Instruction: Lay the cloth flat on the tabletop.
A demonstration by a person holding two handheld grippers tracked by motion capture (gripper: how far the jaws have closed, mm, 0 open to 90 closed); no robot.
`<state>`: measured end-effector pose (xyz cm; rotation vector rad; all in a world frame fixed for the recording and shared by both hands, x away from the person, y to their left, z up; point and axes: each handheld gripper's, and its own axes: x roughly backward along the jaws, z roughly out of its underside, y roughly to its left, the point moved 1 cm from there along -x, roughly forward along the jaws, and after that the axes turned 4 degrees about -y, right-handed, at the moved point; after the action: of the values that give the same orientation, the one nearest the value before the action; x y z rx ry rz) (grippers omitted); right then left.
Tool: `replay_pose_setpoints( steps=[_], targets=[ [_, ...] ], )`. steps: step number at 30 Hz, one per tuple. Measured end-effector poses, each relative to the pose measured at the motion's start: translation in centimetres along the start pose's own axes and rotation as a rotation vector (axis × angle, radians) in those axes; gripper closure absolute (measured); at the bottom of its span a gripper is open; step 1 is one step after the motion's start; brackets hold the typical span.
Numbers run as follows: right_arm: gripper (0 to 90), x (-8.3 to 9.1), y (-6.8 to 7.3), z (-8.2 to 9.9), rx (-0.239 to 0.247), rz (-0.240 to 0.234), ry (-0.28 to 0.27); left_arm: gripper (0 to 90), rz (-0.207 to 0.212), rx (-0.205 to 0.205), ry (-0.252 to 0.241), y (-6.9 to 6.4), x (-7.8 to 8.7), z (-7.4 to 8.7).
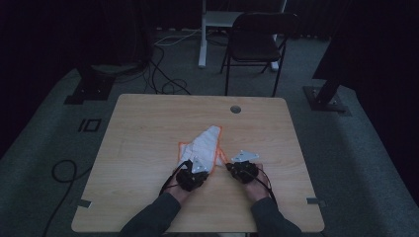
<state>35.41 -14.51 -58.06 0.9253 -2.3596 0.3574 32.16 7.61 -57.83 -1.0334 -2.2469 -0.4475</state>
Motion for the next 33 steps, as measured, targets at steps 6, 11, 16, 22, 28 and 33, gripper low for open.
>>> replay_pose_setpoints(
  steps=[6,11,16,22,28,33],
  targets=[
    [89.0,0.2,-1.2,0.2,-0.03,0.039,0.01,86.5,0.002,-0.007,0.003,0.6,1.0,0.9],
    [89.2,0.3,-2.4,0.2,-0.035,0.075,0.018,86.6,-0.006,-0.016,0.012,1.4,2.3,2.0],
    [89.2,0.3,-3.2,0.2,-0.036,0.105,0.02,86.6,-0.022,-0.021,0.012,2.0,3.2,2.7],
    [89.3,0.5,-4.5,0.6,-0.071,0.14,0.021,86.5,-0.038,0.018,-0.003,3.0,4.3,3.9],
    [89.3,1.0,-5.9,1.1,-0.092,0.184,0.026,86.5,-0.058,0.038,0.0,3.7,5.3,4.8],
    [89.4,1.4,-6.7,1.4,-0.115,0.217,0.029,86.4,-0.076,0.044,0.001,4.1,5.8,5.3]
  ],
)
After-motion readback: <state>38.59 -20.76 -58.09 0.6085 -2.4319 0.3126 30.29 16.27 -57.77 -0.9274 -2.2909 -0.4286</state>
